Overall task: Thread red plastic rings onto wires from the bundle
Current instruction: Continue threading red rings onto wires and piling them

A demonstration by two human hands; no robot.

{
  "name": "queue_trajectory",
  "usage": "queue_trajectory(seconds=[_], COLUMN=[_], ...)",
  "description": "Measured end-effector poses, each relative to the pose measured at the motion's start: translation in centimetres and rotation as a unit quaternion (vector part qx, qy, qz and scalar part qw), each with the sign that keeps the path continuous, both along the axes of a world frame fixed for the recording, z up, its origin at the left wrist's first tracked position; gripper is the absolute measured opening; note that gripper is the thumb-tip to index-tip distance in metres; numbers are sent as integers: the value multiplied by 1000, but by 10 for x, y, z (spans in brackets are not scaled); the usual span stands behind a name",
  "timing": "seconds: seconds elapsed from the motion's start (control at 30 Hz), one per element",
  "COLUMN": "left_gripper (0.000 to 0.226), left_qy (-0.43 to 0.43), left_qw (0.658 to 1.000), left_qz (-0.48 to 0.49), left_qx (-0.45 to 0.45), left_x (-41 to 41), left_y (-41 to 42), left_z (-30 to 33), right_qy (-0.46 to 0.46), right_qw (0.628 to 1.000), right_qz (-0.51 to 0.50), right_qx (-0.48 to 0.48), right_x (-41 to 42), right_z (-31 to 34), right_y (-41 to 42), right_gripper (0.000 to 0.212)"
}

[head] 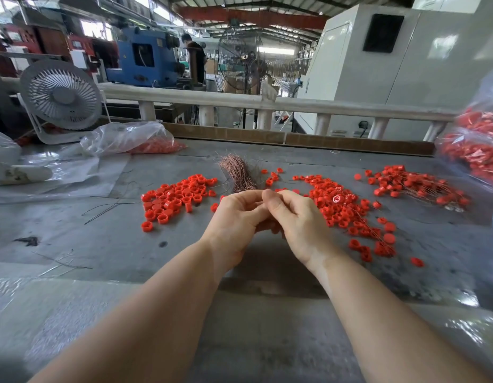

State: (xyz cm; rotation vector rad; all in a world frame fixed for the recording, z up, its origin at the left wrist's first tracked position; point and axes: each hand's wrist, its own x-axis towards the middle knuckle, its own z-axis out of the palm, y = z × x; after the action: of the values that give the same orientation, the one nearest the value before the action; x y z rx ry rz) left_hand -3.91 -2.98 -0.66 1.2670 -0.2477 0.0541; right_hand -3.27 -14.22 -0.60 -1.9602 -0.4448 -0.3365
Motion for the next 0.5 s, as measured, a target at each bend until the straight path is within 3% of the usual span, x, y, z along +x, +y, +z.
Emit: queue_trajectory(seconds=[0.2, 0.3, 0.5], left_gripper=[22, 26, 17], left_qy=[-40, -50, -59], left_qw=[994, 992, 988], left_qz=[-8, 3, 32], left_qx=[102, 116, 137], left_x=[-2, -4, -5], left_y=[-6, -6, -9], left_z=[0, 2, 4], right_qy=[-19, -55, -84], right_qw=[999, 995, 993], right_qz=[-46, -76, -81], right_qx=[-4, -44, -36], right_x=[0, -2, -1], right_z=[2, 3, 3], right_y=[-1, -1, -2], right_gripper=[49, 52, 49])
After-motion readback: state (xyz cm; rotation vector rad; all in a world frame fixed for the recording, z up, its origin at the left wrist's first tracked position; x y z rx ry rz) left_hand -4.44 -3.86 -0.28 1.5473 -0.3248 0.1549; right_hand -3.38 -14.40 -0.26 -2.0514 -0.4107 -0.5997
